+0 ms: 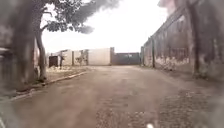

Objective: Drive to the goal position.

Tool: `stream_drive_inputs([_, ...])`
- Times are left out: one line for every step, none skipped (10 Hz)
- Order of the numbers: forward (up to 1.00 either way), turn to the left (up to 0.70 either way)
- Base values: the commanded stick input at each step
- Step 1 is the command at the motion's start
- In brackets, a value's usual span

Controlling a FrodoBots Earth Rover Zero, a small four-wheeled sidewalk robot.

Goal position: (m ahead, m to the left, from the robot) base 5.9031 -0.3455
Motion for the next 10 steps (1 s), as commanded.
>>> stream_drive_inputs([0.85, 0.00])
stream_drive_inputs([0.85, 0.00])
stream_drive_inputs([0.85, 0.00])
stream_drive_inputs([0.85, 0.00])
stream_drive_inputs([0.85, 0.00])
stream_drive_inputs([0.85, 0.00])
stream_drive_inputs([0.85, 0.00])
stream_drive_inputs([0.85, 0.00])
stream_drive_inputs([0.85, 0.00])
stream_drive_inputs([0.85, 0.00])
